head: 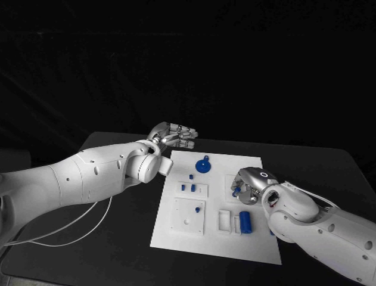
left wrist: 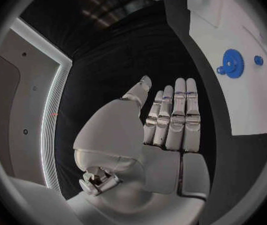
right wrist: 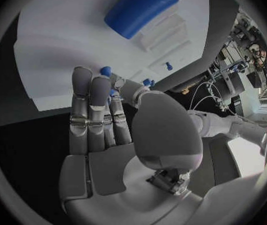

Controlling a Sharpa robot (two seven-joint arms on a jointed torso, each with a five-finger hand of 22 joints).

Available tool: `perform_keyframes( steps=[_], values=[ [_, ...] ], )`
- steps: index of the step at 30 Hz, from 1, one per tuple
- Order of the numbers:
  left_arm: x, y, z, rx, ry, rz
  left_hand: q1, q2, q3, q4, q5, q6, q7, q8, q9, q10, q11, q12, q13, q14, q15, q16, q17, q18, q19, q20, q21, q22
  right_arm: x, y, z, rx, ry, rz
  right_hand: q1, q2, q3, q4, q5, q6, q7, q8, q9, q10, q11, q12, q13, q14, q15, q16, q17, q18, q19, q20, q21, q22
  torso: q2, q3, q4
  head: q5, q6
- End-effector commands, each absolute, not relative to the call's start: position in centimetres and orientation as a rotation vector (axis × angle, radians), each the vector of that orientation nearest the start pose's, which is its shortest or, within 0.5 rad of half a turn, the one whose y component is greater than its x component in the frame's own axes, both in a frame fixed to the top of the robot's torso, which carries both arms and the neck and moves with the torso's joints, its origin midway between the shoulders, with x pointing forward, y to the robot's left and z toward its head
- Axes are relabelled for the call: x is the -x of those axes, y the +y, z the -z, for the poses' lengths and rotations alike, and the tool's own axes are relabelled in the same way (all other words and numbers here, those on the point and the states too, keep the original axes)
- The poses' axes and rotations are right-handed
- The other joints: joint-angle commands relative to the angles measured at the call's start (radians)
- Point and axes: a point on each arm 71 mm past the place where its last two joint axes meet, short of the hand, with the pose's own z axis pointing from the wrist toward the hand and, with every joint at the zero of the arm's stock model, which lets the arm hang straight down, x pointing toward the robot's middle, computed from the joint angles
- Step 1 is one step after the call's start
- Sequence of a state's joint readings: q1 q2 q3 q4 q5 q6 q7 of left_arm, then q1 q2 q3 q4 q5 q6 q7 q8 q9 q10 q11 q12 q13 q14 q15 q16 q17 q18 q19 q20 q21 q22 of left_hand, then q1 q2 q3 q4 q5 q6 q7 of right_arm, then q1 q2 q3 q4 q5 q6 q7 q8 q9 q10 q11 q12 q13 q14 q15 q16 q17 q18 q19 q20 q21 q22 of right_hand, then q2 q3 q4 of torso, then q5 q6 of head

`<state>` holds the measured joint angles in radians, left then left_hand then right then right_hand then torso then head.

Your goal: Assemble the parts on the task board

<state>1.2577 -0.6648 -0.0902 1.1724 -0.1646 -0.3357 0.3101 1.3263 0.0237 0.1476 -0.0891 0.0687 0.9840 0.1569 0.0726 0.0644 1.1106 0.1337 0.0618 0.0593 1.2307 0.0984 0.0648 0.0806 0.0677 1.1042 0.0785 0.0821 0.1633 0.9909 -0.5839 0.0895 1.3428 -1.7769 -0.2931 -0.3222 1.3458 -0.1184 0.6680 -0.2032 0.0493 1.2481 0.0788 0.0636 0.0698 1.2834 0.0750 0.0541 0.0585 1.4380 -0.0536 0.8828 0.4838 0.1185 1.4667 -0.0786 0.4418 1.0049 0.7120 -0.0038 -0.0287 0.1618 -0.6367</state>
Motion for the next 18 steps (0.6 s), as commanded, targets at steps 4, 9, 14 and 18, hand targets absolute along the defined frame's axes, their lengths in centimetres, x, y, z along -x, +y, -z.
perform_keyframes(
  steps=[4, 9, 14, 18],
  values=[
    [-55.5, 22.4, 18.5, 0.967, 1.445, 1.285, -0.002, 0.010, -0.006, 0.003, -0.003, -0.007, -0.003, 0.003, 0.002, -0.008, -0.002, 0.000, 0.001, -0.008, 0.002, -0.002, 0.001, -0.003, 0.001, 0.004, 0.002, -0.001, -48.3, -12.7, 23.9, 0.210, 1.614, -0.496, 0.007, 0.008, 0.005, -0.001, -0.001, 0.010, 0.001, 0.000, -0.001, 0.074, -0.046, 0.007, 0.006, 0.000, -0.009, -0.006, 0.003, 0.008, 0.008, -0.008, 0.003, 0.005, -0.001, -0.0005, 0.0000, 0.003, 0.000],
    [-55.5, 22.4, 18.5, 0.968, 1.445, 1.283, -0.004, 0.012, -0.008, 0.004, -0.004, -0.008, -0.002, 0.003, 0.002, -0.009, -0.002, 0.000, 0.001, -0.009, 0.002, -0.002, 0.001, -0.003, 0.001, 0.004, 0.003, -0.004, -47.6, -12.5, 22.8, 0.209, 1.595, -0.527, 0.005, 0.007, 0.006, -0.002, -0.001, 0.013, 0.000, 0.000, -0.001, 0.077, -0.047, 0.007, 0.005, 0.002, -0.010, -0.011, 0.007, 0.006, 0.009, -0.010, -0.001, 0.013, -0.001, -0.0014, -0.0023, 0.006, 0.000],
    [-55.5, 22.4, 18.5, 0.969, 1.445, 1.282, -0.004, 0.012, -0.008, 0.004, -0.004, -0.008, -0.002, 0.003, 0.002, -0.009, -0.002, 0.000, 0.001, -0.009, 0.002, -0.002, 0.001, -0.003, 0.001, 0.004, 0.003, -0.004, -46.9, -11.9, 21.2, 0.215, 1.564, -0.567, 0.004, 0.006, 0.006, -0.002, -0.001, 0.015, -0.001, 0.000, -0.001, 0.078, -0.047, 0.007, 0.005, 0.002, -0.011, -0.012, 0.009, 0.006, 0.009, -0.011, -0.003, 0.017, -0.002, -0.0011, -0.0019, 0.005, 0.000],
    [-55.6, 22.3, 18.5, 0.969, 1.446, 1.283, -0.004, 0.012, -0.008, 0.004, -0.004, -0.008, -0.002, 0.003, 0.002, -0.009, -0.002, 0.000, 0.001, -0.009, 0.002, -0.002, 0.001, -0.003, 0.001, 0.004, 0.003, -0.004, -46.4, -11.1, 20.5, 0.224, 1.554, -0.599, 0.004, 0.006, 0.006, -0.002, -0.001, 0.016, -0.001, 0.000, 0.000, 0.080, -0.048, 0.007, 0.005, 0.003, -0.011, -0.013, 0.010, 0.006, 0.010, -0.011, -0.004, 0.019, -0.002, -0.0017, -0.0013, 0.006, 0.002]
  ],
)
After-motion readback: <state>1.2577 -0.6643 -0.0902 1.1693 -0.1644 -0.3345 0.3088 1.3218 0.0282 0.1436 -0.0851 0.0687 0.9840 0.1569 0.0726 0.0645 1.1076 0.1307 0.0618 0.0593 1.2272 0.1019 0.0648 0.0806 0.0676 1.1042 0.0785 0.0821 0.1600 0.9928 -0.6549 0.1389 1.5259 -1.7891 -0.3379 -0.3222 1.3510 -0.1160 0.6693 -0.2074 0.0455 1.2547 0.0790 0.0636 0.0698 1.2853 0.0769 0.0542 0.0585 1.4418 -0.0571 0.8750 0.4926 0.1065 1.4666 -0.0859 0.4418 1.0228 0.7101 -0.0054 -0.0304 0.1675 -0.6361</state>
